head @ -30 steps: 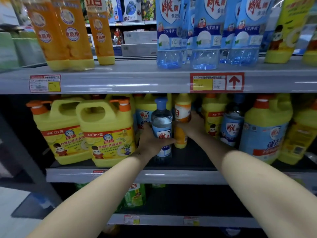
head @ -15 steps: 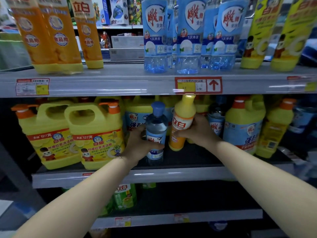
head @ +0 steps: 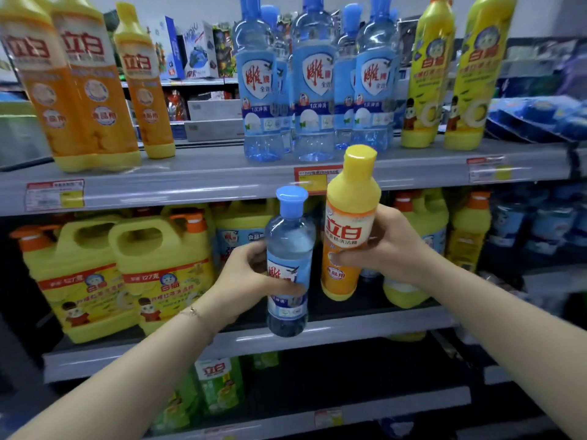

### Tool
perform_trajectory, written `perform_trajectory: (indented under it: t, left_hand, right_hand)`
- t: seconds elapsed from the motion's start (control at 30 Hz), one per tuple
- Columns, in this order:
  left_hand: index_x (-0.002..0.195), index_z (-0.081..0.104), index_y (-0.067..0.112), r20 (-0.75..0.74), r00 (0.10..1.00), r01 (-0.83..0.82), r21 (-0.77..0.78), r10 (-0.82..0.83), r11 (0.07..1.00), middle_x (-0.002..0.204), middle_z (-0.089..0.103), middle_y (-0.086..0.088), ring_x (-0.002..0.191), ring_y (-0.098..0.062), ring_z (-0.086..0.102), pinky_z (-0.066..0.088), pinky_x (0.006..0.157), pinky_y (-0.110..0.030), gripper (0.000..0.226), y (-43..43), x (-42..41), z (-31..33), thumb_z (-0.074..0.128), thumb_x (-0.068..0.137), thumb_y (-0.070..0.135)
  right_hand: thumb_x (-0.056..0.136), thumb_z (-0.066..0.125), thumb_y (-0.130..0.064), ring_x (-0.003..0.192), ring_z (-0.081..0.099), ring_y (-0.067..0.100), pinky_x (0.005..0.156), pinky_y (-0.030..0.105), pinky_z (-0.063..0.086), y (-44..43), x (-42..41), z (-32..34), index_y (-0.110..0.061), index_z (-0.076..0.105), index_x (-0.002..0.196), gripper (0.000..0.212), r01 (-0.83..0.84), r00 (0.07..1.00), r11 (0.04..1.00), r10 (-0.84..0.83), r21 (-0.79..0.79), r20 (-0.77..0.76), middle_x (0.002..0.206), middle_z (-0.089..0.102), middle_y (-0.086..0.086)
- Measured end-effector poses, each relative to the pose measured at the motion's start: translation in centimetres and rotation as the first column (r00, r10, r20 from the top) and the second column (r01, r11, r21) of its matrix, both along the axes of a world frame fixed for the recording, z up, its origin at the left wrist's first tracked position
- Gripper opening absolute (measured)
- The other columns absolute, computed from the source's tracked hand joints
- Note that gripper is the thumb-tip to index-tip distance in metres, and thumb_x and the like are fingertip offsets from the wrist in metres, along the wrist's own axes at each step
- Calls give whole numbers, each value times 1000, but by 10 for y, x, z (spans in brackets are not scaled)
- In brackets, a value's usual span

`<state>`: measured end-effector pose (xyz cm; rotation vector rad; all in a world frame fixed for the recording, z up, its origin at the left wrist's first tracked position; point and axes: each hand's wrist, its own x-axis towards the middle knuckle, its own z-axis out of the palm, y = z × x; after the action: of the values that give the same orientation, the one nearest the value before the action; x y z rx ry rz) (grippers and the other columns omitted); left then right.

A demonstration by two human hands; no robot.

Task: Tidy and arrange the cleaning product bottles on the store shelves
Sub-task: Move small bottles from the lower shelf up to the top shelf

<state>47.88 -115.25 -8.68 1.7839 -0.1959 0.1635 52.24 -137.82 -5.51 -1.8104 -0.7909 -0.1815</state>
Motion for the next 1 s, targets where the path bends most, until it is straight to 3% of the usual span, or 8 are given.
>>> perform_trajectory:
  t: [0.1,0.23,0.47,0.57,0.7,0.8,0.87,1.0]
  left_hand:
    - [106,69,12,87,995,42,-17,-40,999,98,76,-2,91,-20,72,58,77,-35,54,-15,-9,30,83,57,-9]
    - [102,70,14,204,978,65,-56,-52,996,91,76,-4,83,-21,73,57,66,-27,50,-37,-15,78,81,59,-8]
    - [94,70,13,333,942,35,-194,32,980,81,76,0,68,-15,73,51,52,-19,33,-81,-8,164,80,66,-1]
    - [97,70,12,373,926,21,-204,58,979,73,74,4,57,-8,68,45,44,-14,32,-99,4,199,80,68,3]
    - [94,72,15,402,906,-61,-186,132,981,85,76,-2,73,-15,72,51,53,-20,36,-120,30,226,86,61,13]
    - [86,71,19,388,899,-145,-171,202,975,82,74,-1,69,-16,70,50,51,-21,34,-134,53,232,89,57,18]
    - [88,71,16,374,898,-183,-156,230,971,82,74,-2,68,-18,70,49,48,-22,36,-142,69,231,89,57,18]
    - [94,68,12,341,887,-289,-120,313,950,87,72,-5,78,-20,70,58,63,-35,53,-153,93,219,89,49,31]
  right_hand:
    - [65,81,8,95,69,17,78,31,57,-8,-11,24,-16,54,113,60,-21,1000,998,21,65,0,99,71,0]
    - [66,78,10,95,69,20,77,36,58,-24,-18,59,-7,40,125,72,-7,1000,989,7,148,-3,102,70,7]
    - [67,76,8,76,71,14,59,24,55,-64,-18,123,-6,44,117,60,138,980,945,-173,298,96,92,70,3]
    - [70,79,-2,77,72,14,58,27,56,-82,-13,149,-11,49,117,57,237,945,920,-292,312,145,93,71,1]
    - [70,81,-11,77,71,9,57,25,55,-99,3,176,-19,56,114,52,327,900,883,-399,336,174,91,69,-11]
    - [70,82,-13,75,69,6,57,22,55,-104,19,186,-17,57,117,54,359,879,867,-439,347,188,92,68,-10]
    - [70,82,-15,81,68,8,63,26,57,-107,32,189,-19,57,115,52,375,867,856,-460,355,192,93,67,-9]
    - [71,82,-17,83,62,10,71,34,58,-111,56,191,-22,59,106,42,409,848,850,-488,330,206,87,60,-11]
